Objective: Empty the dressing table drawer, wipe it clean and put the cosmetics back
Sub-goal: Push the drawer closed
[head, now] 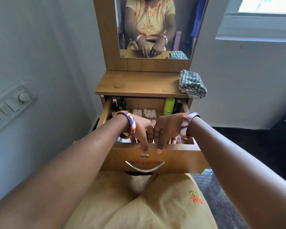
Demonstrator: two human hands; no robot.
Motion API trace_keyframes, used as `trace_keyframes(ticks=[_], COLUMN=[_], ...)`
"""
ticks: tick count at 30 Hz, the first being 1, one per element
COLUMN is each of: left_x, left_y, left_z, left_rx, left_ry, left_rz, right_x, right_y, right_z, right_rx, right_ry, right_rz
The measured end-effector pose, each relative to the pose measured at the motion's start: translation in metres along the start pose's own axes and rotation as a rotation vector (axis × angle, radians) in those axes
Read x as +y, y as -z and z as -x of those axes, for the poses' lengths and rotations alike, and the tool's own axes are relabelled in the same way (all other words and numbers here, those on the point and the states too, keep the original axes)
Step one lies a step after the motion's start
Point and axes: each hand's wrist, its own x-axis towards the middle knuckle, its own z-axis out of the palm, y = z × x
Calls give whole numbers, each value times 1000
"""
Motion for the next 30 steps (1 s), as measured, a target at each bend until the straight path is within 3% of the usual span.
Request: trace_keyframes(ticks=[2, 4, 7, 10, 17, 30], left_x=[-3, -5, -11, -16, -31, -39], left_y=[1, 3, 7, 10, 13, 24], left_z=[-3, -5, -9, -12, -16, -46], left_rx=[17, 15, 79, 190, 562, 770], left_ry=[-29, -61, -84, -91, -37, 67], left_rz=[38, 68, 79, 56, -122, -230], right_x=[-95, -117, -111, -111, -106, -104], right_y=[-41, -42, -40, -38, -33, -24], right_z=[88, 108, 100, 99, 89, 72], right_rx=[-24, 4, 148, 225, 497, 808], right_ry=[33, 93, 58, 146, 224, 118], right_rz=[233, 325, 358, 338, 442, 635])
